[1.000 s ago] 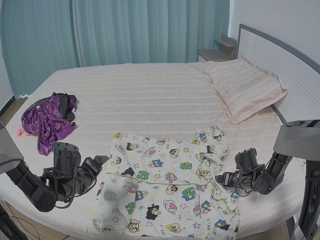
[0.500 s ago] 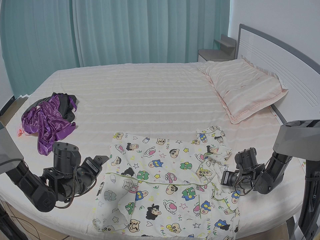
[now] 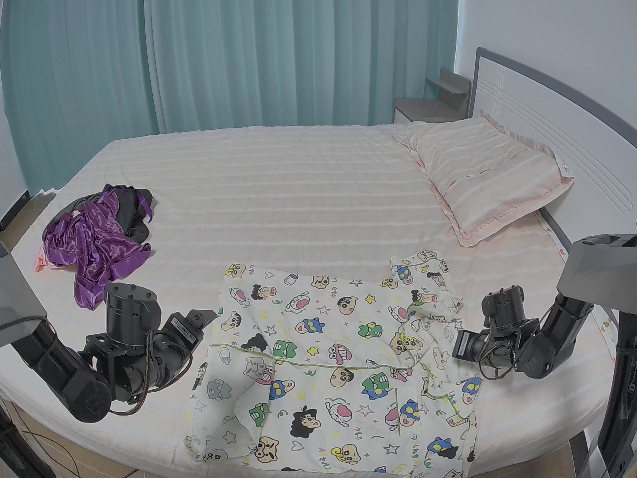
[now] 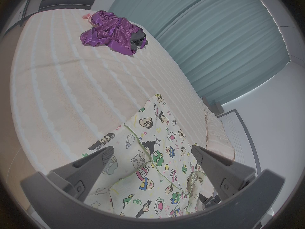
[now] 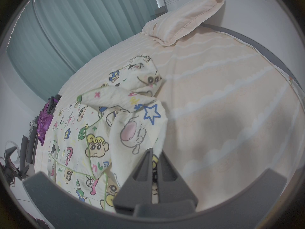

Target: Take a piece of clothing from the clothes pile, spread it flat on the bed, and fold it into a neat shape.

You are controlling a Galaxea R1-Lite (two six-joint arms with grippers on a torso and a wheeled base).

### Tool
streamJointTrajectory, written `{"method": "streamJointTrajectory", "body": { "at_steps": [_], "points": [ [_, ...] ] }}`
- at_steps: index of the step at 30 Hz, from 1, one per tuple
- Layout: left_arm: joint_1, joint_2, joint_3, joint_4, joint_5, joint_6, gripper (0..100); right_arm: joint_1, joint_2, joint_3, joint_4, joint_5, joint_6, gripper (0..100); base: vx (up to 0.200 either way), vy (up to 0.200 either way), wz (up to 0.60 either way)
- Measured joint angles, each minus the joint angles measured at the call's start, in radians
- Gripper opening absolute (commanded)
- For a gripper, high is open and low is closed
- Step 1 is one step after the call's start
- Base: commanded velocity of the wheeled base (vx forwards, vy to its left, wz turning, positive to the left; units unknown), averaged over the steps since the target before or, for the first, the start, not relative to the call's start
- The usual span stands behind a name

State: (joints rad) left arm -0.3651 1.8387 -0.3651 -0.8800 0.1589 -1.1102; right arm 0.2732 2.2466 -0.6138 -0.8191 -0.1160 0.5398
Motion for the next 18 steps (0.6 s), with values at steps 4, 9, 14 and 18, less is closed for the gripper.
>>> {"method": "streamJointTrajectory", "body": {
  "at_steps": [4, 9, 14, 18],
  "points": [
    [0.0, 0.0, 0.0, 0.0, 0.0, 0.0, 100, -0.05, -0.018, 0.003, 0.001, 0.0, -0.008, 0, 0.0, 0.0, 0.0],
    [-0.001, 0.0, 0.0, 0.0, 0.0, 0.0, 100, -0.111, -0.03, 0.009, 0.001, 0.001, -0.03, 0, 0.0, 0.0, 0.0],
    [-0.002, -0.001, 0.0, 0.0, 0.0, 0.001, 100, -0.177, -0.034, 0.008, 0.0, 0.009, -0.052, 0, 0.0, 0.0, 0.0],
    [-0.001, -0.001, 0.0, 0.0, 0.0, 0.001, 100, -0.216, -0.032, 0.006, 0.0, 0.011, -0.069, 0, 0.0, 0.0, 0.0]
  ]
}}
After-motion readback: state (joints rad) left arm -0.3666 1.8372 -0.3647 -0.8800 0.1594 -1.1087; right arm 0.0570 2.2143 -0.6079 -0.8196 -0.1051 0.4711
